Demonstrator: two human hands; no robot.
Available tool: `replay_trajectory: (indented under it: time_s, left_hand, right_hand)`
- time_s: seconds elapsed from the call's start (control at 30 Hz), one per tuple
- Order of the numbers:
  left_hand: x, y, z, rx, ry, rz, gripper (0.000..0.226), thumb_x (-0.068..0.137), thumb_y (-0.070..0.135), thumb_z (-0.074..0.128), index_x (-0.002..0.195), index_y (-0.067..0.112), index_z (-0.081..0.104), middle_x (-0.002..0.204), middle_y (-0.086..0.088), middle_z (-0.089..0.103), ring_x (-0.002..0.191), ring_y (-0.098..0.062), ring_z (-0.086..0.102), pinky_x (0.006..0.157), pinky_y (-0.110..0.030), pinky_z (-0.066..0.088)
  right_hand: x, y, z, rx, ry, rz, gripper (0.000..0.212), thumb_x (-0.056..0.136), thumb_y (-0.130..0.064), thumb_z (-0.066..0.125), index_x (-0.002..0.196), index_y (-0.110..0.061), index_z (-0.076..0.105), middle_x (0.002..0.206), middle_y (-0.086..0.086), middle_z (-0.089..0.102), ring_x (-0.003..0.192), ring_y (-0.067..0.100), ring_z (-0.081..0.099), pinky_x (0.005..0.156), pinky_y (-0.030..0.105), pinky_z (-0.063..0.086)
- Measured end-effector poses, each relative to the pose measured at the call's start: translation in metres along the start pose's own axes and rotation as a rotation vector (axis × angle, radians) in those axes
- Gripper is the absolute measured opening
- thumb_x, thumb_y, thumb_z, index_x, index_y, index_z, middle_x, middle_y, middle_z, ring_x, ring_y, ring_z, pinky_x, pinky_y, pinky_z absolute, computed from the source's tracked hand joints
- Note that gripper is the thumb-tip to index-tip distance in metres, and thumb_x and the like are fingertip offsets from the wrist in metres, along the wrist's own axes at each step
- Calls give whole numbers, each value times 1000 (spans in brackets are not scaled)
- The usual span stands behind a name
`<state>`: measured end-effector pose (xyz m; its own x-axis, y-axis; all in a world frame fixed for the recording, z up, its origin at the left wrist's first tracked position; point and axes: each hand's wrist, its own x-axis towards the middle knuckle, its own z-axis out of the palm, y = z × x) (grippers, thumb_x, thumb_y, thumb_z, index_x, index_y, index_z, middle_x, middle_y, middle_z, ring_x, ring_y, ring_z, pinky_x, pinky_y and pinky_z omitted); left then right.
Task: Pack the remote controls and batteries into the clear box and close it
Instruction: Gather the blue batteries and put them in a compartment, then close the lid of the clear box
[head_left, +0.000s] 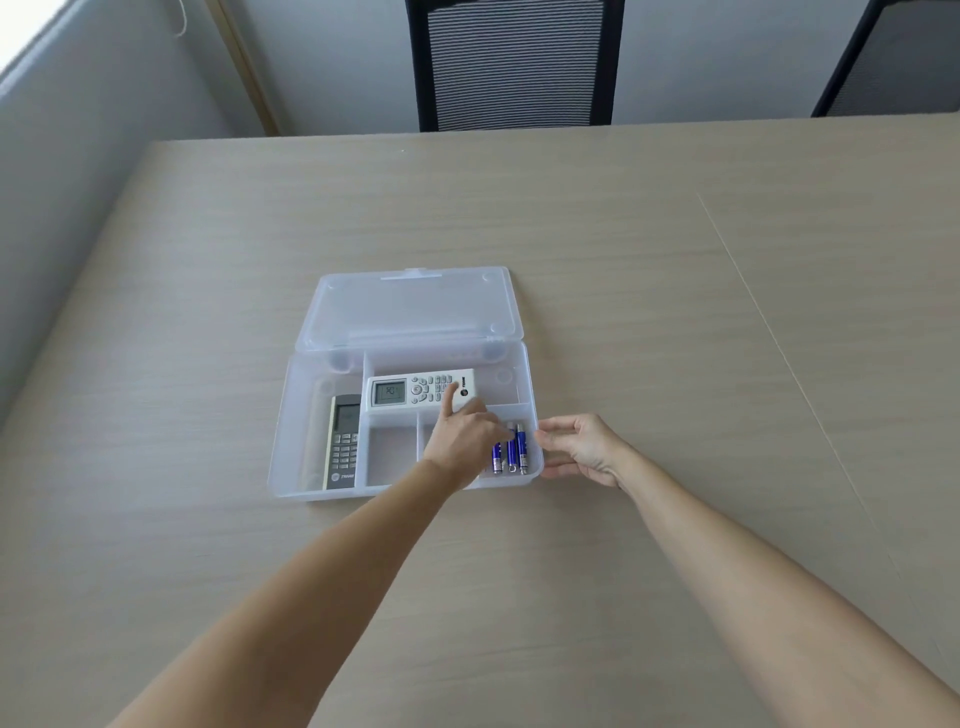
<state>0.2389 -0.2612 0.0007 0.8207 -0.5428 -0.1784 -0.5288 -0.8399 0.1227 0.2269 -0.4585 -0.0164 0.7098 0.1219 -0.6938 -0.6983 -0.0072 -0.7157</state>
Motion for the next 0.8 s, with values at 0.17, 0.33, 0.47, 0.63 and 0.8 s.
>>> replay_trajectory:
  time_s: [0.17,0.33,0.47,0.63,0.8]
  left_hand:
    - [-40,-32,-7,-289,459,-411,35,88,15,57,119,29,63,129,1,60,121,-24,52,112,-52,20]
    - [-106,-113,-2,-405,393,-954,82,80,68,34,149,25,20,159,-17,13,147,-33,10,116,-56,10]
    - [-134,-138,15,-634,-21,-733,148,39,90,56,150,26,-19,160,-19,-16,148,-30,-16,120,-50,5]
    - [-132,-144,32,-574,17,-637,162,26,94,55,145,25,-31,160,-11,-23,146,-24,-26,120,-44,3]
    - [-128,-134,30,-473,122,-628,160,35,86,62,148,12,-25,162,-8,-14,149,-23,-18,121,-39,9]
  right_hand:
    - [-2,-8,1,-61,-6,9,43,83,-7,70,123,1,57,99,19,71,68,23,73,60,32,59]
    - [14,-44,1,-94,12,9,57,81,-2,69,133,-1,48,123,25,63,113,37,62,97,45,51]
    - [54,-97,15,-8,153,-90,77,82,-15,72,144,-1,29,147,20,42,132,32,46,112,50,36]
    - [97,-129,41,-30,262,-89,87,81,3,67,148,3,12,154,21,25,139,30,34,117,39,24]
    - [118,-128,46,-132,385,-139,51,75,20,57,124,7,49,121,17,51,119,30,49,101,35,40]
